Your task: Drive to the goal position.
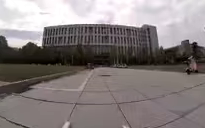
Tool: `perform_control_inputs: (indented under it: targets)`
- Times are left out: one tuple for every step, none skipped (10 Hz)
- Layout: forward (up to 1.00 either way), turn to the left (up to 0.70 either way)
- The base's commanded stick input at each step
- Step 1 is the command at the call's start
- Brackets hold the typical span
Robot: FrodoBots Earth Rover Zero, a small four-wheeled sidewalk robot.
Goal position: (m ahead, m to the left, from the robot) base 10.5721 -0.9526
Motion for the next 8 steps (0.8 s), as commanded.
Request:
perform_control_inputs:
  targets:
    - [0.70, 0.02]
    - [0.70, 0.02]
    - [0.70, 0.02]
    - [0.70, 0.02]
    - [0.70, 0.02]
    - [0.70, 0.02]
    - [0.70, 0.02]
    - [0.70, 0.02]
